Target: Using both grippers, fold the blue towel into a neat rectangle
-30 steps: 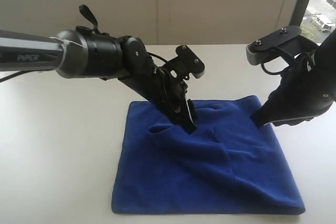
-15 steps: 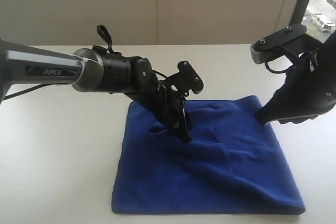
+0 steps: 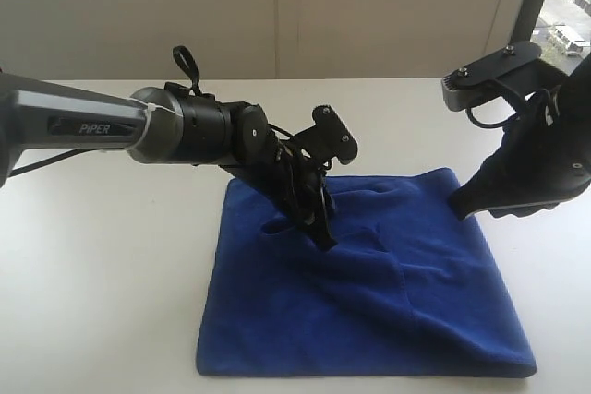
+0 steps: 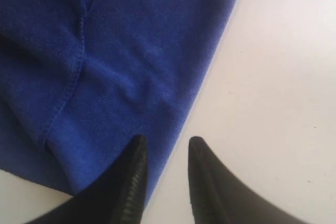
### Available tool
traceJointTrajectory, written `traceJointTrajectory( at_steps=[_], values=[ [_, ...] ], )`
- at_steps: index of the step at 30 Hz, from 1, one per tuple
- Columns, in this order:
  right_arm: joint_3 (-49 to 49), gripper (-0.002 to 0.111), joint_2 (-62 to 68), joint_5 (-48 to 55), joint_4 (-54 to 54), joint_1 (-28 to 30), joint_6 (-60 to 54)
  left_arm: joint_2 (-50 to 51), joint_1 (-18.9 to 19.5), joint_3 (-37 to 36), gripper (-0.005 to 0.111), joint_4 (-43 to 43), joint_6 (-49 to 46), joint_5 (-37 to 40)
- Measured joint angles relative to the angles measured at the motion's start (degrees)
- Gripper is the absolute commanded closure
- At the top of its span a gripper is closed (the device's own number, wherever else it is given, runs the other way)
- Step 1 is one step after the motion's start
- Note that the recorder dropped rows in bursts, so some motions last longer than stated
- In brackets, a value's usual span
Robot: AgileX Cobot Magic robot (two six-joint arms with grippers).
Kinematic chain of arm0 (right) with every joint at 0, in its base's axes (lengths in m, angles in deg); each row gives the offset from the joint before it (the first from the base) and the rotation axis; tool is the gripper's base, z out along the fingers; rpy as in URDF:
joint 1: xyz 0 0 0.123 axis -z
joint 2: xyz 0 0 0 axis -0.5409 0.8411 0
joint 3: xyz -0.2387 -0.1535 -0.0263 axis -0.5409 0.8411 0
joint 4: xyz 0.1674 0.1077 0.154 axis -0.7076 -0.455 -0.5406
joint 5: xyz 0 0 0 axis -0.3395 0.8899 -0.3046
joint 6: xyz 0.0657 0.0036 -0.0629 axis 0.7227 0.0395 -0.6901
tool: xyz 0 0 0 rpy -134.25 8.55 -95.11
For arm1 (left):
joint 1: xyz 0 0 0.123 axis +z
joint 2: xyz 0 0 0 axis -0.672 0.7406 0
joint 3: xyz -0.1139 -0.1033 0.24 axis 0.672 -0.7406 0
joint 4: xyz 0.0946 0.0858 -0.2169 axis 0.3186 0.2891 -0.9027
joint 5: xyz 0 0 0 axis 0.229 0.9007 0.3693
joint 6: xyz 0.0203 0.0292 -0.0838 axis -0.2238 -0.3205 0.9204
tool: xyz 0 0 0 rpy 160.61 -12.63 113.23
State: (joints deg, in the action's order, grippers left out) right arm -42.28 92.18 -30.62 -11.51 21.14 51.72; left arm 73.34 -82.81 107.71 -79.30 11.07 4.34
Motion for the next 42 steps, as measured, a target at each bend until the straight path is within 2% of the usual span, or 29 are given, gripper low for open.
traceJointTrajectory(
  at_steps=[5, 18, 26, 34, 42],
  values=[
    [0.0, 0.081, 0.0, 0.0, 0.0, 0.0, 0.0, 0.0, 0.0, 0.0, 0.098, 0.1, 0.0, -0.2],
    [0.0, 0.081, 0.0, -0.6, -1.5, 0.0, -0.5, -3.0, 0.2, 0.0, 0.098, 0.1, 0.0, -1.9],
    [0.0, 0.081, 6.8, -7.6, -22.2, 0.8, -21.4, -3.0, 2.7, 0.0, 0.098, 0.1, 4.2, 0.0],
    [-1.4, 0.081, 19.0, -10.8, -44.2, 7.2, -42.7, -3.0, 5.8, 0.0, 0.098, 0.2, 7.4, 2.1],
    [-2.2, 0.081, 26.4, -18.7, -52.3, 7.9, -51.4, -3.0, 6.0, 0.0, 0.098, 0.2, 7.5, 2.5]
  ],
)
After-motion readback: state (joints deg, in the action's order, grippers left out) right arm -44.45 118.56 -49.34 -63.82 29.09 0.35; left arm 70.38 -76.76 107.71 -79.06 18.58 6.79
